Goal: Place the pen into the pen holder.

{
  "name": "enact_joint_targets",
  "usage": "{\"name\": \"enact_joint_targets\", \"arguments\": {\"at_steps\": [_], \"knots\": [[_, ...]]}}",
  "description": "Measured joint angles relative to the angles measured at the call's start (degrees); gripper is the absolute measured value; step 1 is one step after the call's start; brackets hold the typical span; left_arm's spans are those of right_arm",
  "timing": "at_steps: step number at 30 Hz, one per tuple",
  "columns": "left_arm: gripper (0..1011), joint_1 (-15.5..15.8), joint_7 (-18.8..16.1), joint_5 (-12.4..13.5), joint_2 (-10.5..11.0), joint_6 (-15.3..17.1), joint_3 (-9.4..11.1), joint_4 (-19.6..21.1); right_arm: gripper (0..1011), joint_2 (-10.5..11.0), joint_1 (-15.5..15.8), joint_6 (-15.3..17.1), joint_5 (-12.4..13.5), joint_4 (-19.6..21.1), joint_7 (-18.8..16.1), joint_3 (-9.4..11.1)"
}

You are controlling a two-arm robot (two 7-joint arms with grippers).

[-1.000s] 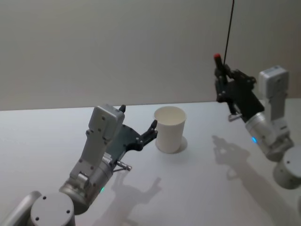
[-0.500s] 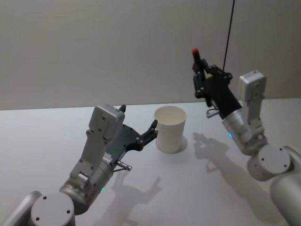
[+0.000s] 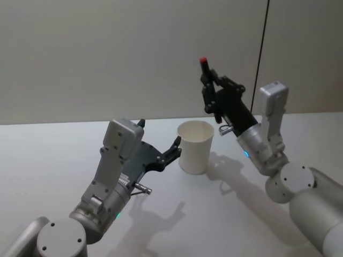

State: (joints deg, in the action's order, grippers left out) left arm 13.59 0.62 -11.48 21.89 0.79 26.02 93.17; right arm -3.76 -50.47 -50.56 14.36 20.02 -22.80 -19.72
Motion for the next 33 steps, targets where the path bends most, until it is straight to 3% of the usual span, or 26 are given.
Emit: {"name": "enact_joint_targets", "arguments": {"at_steps": [10, 17, 33], "knots": [[1003, 0.0, 0.0, 0.0, 0.0, 0.0, 0.0, 0.0, 172, -2.5, -4.1, -2.1, 3.6, -8.1, -6.2, 1.1], [1003, 0.0, 0.0, 0.0, 0.0, 0.0, 0.0, 0.0, 172, -3.5, -5.7, -2.3, 5.0, -11.6, -9.1, 1.8], [1003, 0.0, 0.0, 0.0, 0.0, 0.0, 0.0, 0.0, 172, -4.0, -6.6, -1.9, 5.4, -14.5, -11.5, 2.8]]}}
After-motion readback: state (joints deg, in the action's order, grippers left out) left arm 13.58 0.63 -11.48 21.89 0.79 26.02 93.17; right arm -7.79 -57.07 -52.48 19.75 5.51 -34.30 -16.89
